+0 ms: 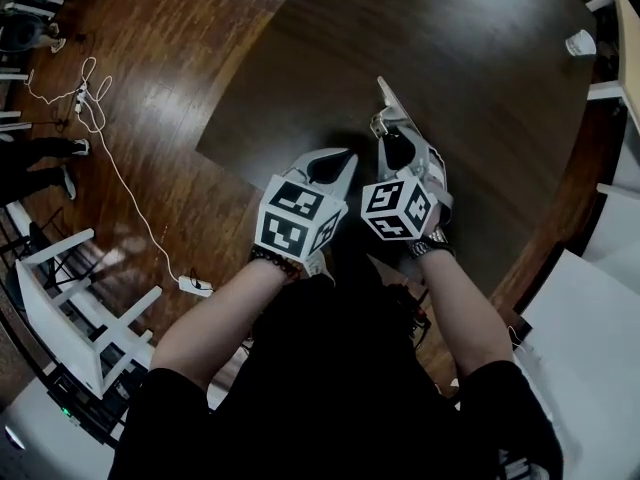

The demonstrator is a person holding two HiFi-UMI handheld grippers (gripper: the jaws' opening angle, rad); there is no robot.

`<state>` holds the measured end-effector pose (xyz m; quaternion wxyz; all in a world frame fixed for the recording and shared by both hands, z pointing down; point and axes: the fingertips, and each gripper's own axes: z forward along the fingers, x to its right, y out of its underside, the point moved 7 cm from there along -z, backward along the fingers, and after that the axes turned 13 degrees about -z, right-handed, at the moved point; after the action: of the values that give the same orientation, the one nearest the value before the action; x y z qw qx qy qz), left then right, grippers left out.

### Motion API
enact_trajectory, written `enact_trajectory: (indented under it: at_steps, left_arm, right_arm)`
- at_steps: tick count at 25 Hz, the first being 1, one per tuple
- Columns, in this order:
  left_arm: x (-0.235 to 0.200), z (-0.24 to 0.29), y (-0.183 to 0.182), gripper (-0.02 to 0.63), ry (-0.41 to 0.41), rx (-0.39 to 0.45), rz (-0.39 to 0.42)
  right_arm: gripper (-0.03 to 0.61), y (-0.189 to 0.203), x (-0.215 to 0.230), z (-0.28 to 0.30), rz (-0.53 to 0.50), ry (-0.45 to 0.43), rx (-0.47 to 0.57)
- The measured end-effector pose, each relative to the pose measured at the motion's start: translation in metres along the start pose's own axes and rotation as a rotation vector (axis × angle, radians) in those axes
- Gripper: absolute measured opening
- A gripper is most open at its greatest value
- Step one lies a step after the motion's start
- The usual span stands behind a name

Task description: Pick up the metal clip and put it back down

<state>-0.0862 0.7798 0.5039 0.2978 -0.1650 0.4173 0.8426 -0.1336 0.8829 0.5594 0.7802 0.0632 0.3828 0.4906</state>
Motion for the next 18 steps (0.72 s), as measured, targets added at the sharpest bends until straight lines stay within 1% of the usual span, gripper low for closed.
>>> enact_trajectory:
  at_steps: [4,13,18]
  left_arm:
    - [-0.006,0.01,0.001,0.017,-0.011,-0.012,-0.018]
    - [-0.013,0.012,0.001,0.017,-0.028,-0.014,-0.029]
    - [-0.01,0.015,-0.003,0.017,-0.035,-0.008,-0.028]
  right_arm:
    - [0.086,0.004,-0.002,0.013,-0.019,-0.007,-0.004]
    - [0.077,0.003,0.001,0.023,-0.046,0.025,-0.006]
    - [0.031,0.005,0.013,0.018,-0.047,0.066,0.015]
